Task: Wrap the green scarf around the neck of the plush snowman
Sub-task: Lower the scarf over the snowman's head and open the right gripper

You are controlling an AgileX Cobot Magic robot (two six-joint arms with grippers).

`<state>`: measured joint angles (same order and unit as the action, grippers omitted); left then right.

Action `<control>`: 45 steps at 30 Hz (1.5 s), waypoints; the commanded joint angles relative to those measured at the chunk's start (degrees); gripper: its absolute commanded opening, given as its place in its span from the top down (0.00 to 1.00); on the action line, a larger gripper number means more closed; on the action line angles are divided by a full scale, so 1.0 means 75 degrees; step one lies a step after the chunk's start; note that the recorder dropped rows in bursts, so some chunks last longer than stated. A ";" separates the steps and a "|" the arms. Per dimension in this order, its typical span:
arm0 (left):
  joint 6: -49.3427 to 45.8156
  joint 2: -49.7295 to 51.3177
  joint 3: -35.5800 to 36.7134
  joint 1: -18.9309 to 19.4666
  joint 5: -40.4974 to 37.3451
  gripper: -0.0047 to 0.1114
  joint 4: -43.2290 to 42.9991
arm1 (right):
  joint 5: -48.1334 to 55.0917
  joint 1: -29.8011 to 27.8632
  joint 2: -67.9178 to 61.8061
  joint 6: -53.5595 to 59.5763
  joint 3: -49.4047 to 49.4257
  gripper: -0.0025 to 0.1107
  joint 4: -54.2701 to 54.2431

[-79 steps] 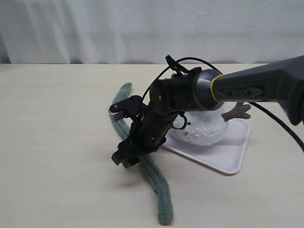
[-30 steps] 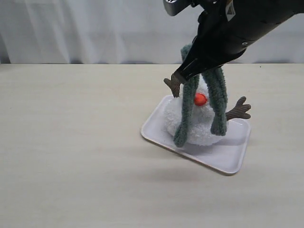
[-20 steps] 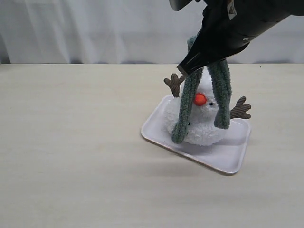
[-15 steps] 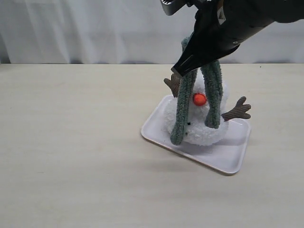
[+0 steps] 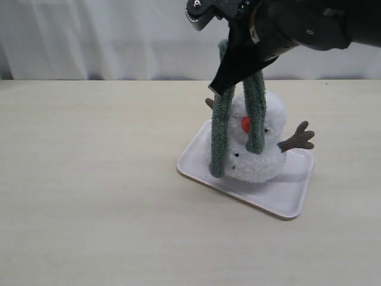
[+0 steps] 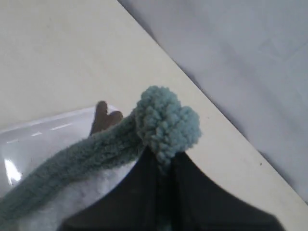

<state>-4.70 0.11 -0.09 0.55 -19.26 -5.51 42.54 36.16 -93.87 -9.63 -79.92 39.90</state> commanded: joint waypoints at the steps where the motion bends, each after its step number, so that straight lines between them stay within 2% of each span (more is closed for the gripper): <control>1: 0.0004 -0.0015 0.0013 0.0005 0.0100 0.96 0.0018 | 0.0271 -0.0474 -0.0249 -0.0118 -0.0004 0.94 0.0168; 10: 0.0004 -0.0015 0.0013 0.0005 0.0100 0.96 0.0018 | 0.0623 -0.1274 -0.0781 -0.0259 0.0042 0.94 -0.0045; 20: 0.0004 -0.0015 0.0013 0.0005 0.0100 0.96 0.0018 | 0.1192 -0.1343 -0.1198 0.0291 0.0053 0.94 -0.0062; 22: 0.0004 -0.0015 0.0013 0.0005 0.0100 0.96 0.0018 | 0.1287 -0.1343 -0.1198 0.0357 0.0053 0.89 -0.0078; 28: 0.0004 -0.0015 0.0013 0.0005 0.0100 0.96 0.0018 | 0.1341 -0.1343 -0.1198 0.0531 0.0053 0.64 -0.0392; 31: 0.0004 -0.0015 0.0013 0.0005 0.0100 0.96 0.0018 | 0.1656 -0.1343 -0.1198 0.0514 0.0037 0.55 -0.0469; 38: 0.0004 -0.0015 0.0013 0.0005 0.0100 0.96 0.0018 | 0.2106 -0.1343 -0.1161 0.0631 0.0005 0.55 -0.0894; 45: 0.0004 -0.0015 0.0013 0.0005 0.0100 0.96 0.0018 | 0.1975 -0.1343 -0.0622 0.1014 -0.0479 0.55 -0.2288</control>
<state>-4.70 0.11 -0.09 0.55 -19.26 -5.51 57.12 26.36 -99.95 -3.22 -81.88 25.93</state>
